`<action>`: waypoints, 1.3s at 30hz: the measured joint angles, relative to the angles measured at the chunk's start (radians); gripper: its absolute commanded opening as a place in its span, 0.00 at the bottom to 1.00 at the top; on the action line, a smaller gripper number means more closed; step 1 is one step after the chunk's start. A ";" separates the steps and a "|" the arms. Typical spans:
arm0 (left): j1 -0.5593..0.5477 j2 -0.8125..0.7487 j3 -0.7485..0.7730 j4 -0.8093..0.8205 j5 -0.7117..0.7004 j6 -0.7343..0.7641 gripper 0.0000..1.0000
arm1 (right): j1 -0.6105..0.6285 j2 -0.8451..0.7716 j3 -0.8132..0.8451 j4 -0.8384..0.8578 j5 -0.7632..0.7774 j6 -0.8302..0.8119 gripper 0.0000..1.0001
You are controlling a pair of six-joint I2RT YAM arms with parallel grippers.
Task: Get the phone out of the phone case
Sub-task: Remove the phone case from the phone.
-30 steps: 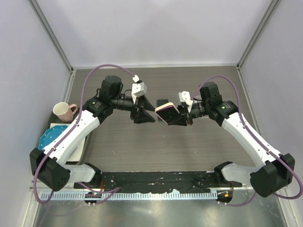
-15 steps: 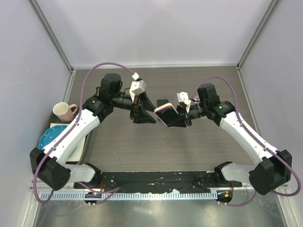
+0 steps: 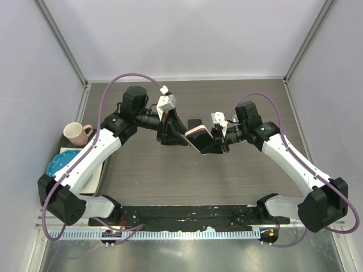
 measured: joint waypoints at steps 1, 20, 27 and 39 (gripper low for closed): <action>0.000 0.002 0.000 0.000 0.010 -0.002 0.45 | 0.000 0.000 -0.002 0.000 0.000 -0.003 0.01; -0.025 0.031 0.001 0.010 0.137 -0.020 0.00 | 0.007 0.033 0.040 -0.197 -0.056 -0.196 0.01; -0.045 0.032 0.001 0.020 0.139 -0.022 0.00 | 0.014 0.074 0.106 -0.326 -0.040 -0.301 0.01; -0.084 0.051 0.057 -0.144 0.133 0.120 0.00 | 0.044 0.091 0.152 -0.456 0.024 -0.451 0.01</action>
